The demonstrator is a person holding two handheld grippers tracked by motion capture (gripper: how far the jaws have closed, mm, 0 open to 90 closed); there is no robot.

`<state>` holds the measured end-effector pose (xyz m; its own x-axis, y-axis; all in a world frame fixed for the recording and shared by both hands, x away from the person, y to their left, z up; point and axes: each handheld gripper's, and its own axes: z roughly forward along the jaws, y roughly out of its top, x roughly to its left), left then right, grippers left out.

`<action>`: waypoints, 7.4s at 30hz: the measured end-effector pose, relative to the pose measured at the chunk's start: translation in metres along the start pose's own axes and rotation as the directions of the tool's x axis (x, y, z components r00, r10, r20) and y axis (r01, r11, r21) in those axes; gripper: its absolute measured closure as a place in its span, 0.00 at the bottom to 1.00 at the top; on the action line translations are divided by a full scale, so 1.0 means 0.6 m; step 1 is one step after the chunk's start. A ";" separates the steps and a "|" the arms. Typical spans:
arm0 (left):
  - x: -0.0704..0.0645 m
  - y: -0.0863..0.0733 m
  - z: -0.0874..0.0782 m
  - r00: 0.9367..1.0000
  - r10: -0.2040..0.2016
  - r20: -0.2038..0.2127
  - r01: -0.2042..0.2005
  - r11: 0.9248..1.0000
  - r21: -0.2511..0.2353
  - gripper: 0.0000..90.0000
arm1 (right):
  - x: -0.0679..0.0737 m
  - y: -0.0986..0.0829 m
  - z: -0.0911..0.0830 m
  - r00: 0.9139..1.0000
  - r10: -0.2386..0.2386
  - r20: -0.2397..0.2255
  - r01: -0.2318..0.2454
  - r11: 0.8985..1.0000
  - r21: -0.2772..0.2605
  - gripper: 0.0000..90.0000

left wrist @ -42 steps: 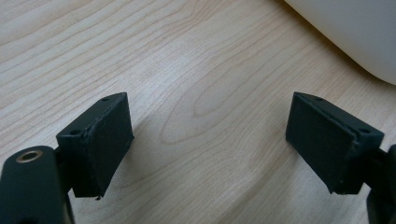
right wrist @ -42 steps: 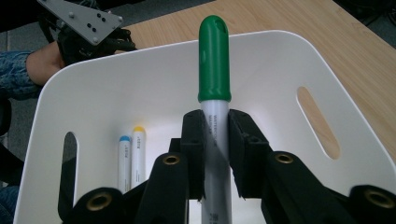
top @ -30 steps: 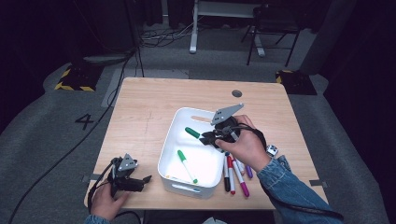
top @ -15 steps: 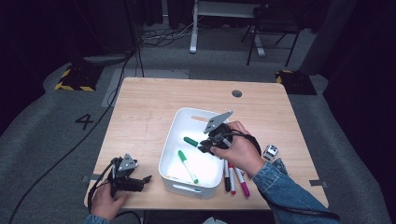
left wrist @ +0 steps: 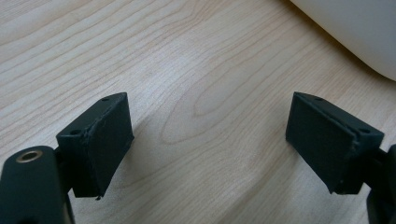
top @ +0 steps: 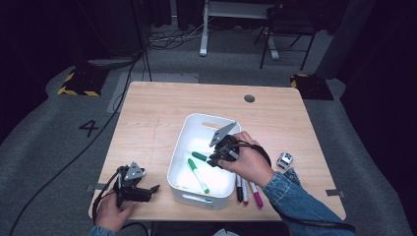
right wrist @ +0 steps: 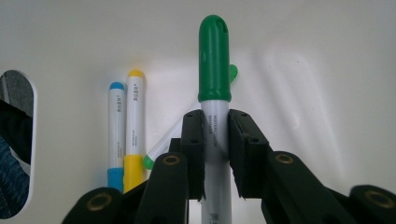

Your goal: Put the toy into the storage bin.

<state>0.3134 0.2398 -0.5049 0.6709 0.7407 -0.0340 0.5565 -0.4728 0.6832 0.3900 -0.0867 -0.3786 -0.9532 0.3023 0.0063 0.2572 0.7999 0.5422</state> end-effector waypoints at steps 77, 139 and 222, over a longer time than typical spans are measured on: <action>0.002 0.000 0.000 1.000 0.003 -0.004 -0.003 1.000 -0.002 0.17 | -0.129 -0.297 -0.012 0.874 0.424 0.239 -0.446 0.894 0.049 0.72; 0.007 0.008 0.007 0.998 -0.047 -0.045 0.047 0.999 -0.004 0.15 | -0.079 -0.172 -0.194 0.909 0.350 0.227 -0.279 0.914 -0.293 0.85; 0.014 0.012 0.010 0.997 -0.049 -0.052 0.049 0.999 -0.002 0.16 | 0.009 0.004 0.002 1.000 0.004 0.018 -0.004 1.000 0.021 0.70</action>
<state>0.3258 0.2397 -0.5046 0.6165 0.7869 -0.0288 0.5873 -0.4351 0.6824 0.3859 -0.0825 -0.3786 -0.9492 0.3145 -0.0065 0.2645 0.8093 0.5244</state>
